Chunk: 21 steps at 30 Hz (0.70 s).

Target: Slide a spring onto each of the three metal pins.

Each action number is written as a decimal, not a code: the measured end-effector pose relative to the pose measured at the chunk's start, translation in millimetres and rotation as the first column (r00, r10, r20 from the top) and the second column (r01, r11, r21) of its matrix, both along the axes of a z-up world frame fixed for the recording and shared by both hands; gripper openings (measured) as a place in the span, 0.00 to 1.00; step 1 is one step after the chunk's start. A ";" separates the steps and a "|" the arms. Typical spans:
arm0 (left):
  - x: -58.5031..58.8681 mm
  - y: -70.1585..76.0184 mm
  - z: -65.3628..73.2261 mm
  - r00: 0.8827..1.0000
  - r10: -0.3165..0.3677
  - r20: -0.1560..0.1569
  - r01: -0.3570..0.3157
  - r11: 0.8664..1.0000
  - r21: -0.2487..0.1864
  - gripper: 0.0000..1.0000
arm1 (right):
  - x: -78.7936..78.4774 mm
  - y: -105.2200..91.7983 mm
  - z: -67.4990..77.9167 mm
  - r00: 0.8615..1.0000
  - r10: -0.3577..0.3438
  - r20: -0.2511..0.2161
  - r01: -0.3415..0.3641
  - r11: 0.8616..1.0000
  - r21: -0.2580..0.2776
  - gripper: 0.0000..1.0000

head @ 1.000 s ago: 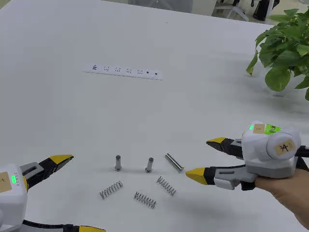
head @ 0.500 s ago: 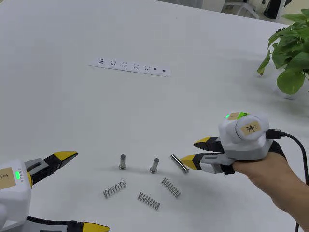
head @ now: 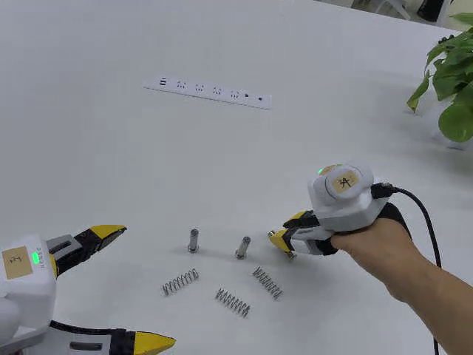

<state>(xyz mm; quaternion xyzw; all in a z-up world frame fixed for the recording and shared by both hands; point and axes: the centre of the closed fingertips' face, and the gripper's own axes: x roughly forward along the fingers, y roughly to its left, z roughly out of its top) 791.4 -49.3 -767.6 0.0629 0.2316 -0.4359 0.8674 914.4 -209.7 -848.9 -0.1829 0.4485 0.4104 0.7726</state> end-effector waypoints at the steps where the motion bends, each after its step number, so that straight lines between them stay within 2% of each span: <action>1: 0.0 -0.1 -0.5 1.000 0.001 -0.002 -0.001 1.000 0.000 0.98 | 0.2 0.0 -1.5 1.000 0.000 -0.004 0.000 1.000 -0.005 0.20; 9: -0.2 -2.1 -2.8 1.000 0.000 -0.011 0.000 1.000 -0.009 0.97 | -0.5 3.5 -11.4 0.999 0.004 -0.032 -0.005 0.999 -0.034 0.17; 14: 0.3 -2.5 -3.4 1.000 0.001 -0.014 -0.002 1.000 -0.012 0.97 | -1.9 3.1 -14.2 0.999 0.015 -0.032 -0.017 0.998 -0.059 0.15; 18: 0.7 -3.2 -3.0 1.000 0.003 -0.015 -0.003 1.000 -0.019 0.97 | -2.8 5.1 -14.0 0.999 0.011 -0.035 -0.013 0.998 -0.059 0.15; 21: 0.5 -3.6 -3.3 1.000 0.003 -0.017 -0.003 1.000 -0.019 0.97 | -1.4 5.5 -16.5 0.999 0.028 -0.024 -0.029 0.996 -0.082 0.14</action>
